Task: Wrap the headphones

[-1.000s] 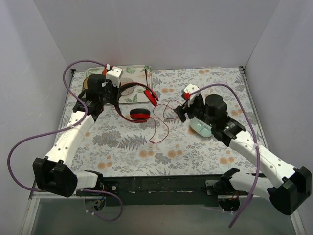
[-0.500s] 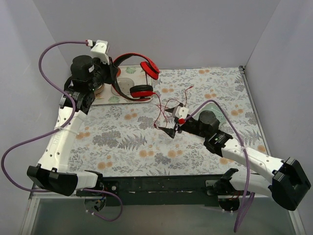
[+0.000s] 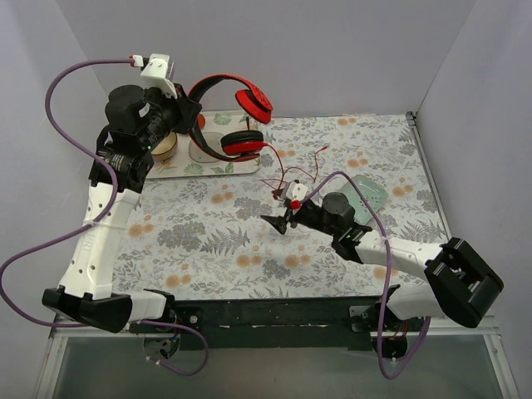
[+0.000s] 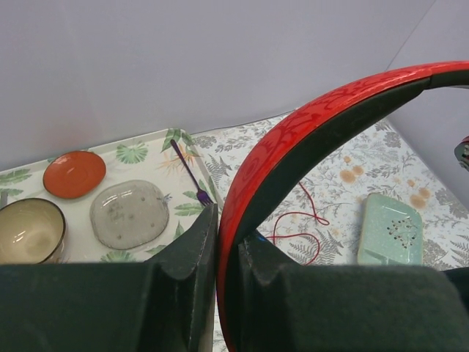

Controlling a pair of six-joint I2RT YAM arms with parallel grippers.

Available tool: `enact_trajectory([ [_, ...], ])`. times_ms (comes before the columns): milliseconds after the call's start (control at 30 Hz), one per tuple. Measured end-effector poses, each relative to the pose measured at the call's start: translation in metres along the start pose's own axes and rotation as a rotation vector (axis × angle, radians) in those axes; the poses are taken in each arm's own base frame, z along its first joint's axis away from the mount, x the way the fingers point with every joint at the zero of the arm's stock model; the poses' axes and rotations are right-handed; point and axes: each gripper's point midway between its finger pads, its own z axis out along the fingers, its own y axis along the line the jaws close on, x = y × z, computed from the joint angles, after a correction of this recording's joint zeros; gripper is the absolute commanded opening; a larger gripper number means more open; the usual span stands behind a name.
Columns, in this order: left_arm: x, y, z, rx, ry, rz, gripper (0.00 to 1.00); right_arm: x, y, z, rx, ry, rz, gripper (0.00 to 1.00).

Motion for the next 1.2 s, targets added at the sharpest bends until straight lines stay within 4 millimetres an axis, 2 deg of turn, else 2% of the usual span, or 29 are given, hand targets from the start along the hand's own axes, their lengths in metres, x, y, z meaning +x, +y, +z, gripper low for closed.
enact_trajectory([
  [67,-0.004,-0.002,-0.001,0.005,-0.009,-0.006,0.00,0.007,-0.004,0.002,0.023,0.015,0.014,0.73],
  [267,-0.003,-0.004,-0.001,0.015,-0.007,-0.016,0.00,0.012,-0.011,0.005,0.068,0.021,0.038,0.45],
  [300,-0.003,-0.005,-0.001,0.019,-0.007,-0.019,0.00,0.009,-0.012,0.005,0.075,0.009,0.042,0.31],
  [400,-0.003,-0.006,-0.002,0.027,-0.006,-0.020,0.00,-0.001,-0.016,0.006,0.094,-0.028,0.048,0.07],
  [500,-0.003,-0.006,-0.001,0.027,-0.006,-0.015,0.00,0.001,-0.020,0.005,0.123,-0.019,0.063,0.01],
  [633,0.001,0.005,0.001,-0.015,-0.010,0.050,0.00,0.025,-0.038,-0.005,0.238,0.139,0.089,0.01],
  [733,0.026,0.029,0.007,-0.106,0.027,0.141,0.00,0.024,-0.062,-0.024,0.368,0.269,0.065,0.01],
  [800,0.053,0.047,0.017,-0.164,0.090,0.203,0.00,0.009,-0.080,-0.041,0.452,0.326,0.031,0.01],
  [867,0.083,0.064,0.030,-0.210,0.169,0.255,0.00,-0.015,-0.096,-0.056,0.523,0.366,-0.006,0.01],
  [1000,0.148,0.084,0.053,-0.250,0.344,0.339,0.00,-0.080,-0.125,-0.073,0.612,0.367,-0.082,0.01],
  [1100,0.188,0.075,0.061,-0.214,0.444,0.391,0.00,-0.119,-0.135,-0.076,0.613,0.355,-0.137,0.01],
  [1200,0.200,0.045,0.065,-0.138,0.459,0.442,0.00,-0.134,-0.139,-0.064,0.568,0.374,-0.177,0.01],
])
